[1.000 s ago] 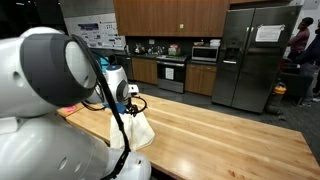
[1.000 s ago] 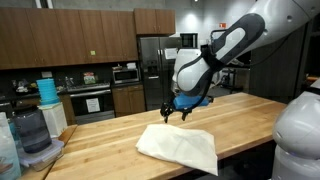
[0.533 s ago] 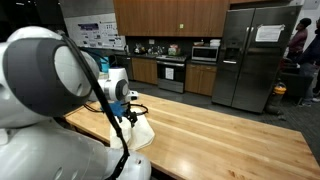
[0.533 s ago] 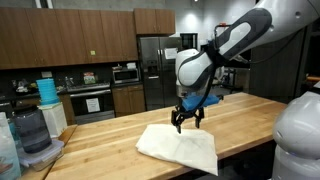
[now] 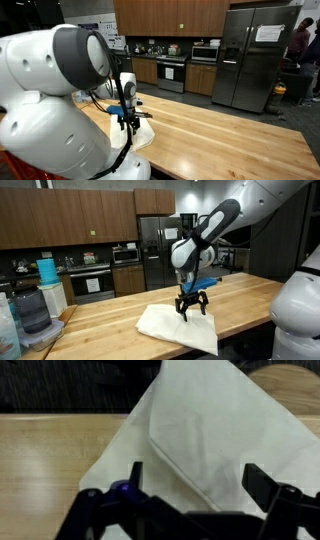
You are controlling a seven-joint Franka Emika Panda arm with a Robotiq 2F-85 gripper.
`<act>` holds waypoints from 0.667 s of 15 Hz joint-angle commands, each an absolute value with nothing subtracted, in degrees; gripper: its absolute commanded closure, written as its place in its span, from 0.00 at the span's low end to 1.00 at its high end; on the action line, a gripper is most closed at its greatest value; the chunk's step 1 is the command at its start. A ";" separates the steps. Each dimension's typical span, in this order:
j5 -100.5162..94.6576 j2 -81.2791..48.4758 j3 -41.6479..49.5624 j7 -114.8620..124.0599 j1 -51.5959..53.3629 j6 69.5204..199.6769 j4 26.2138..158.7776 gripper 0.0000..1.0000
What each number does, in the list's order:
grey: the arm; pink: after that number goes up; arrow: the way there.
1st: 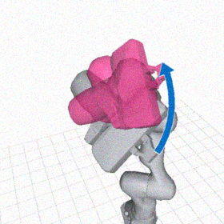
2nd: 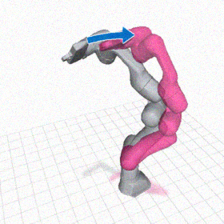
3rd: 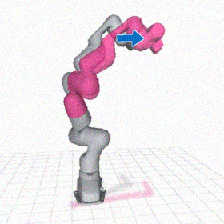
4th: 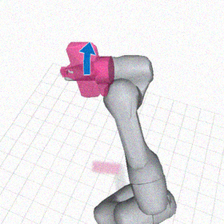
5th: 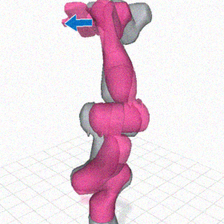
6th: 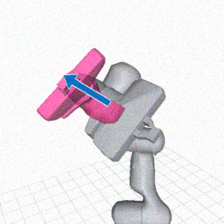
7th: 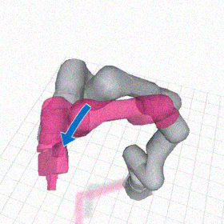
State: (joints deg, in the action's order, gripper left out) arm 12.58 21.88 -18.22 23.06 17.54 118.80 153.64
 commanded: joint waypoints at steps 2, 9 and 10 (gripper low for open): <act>11.09 11.46 -18.05 23.38 14.99 114.73 146.63 0.00; 4.98 2.11 -17.54 30.14 13.54 116.87 140.52 0.56; 3.77 1.64 -17.34 31.99 13.48 118.23 140.20 0.63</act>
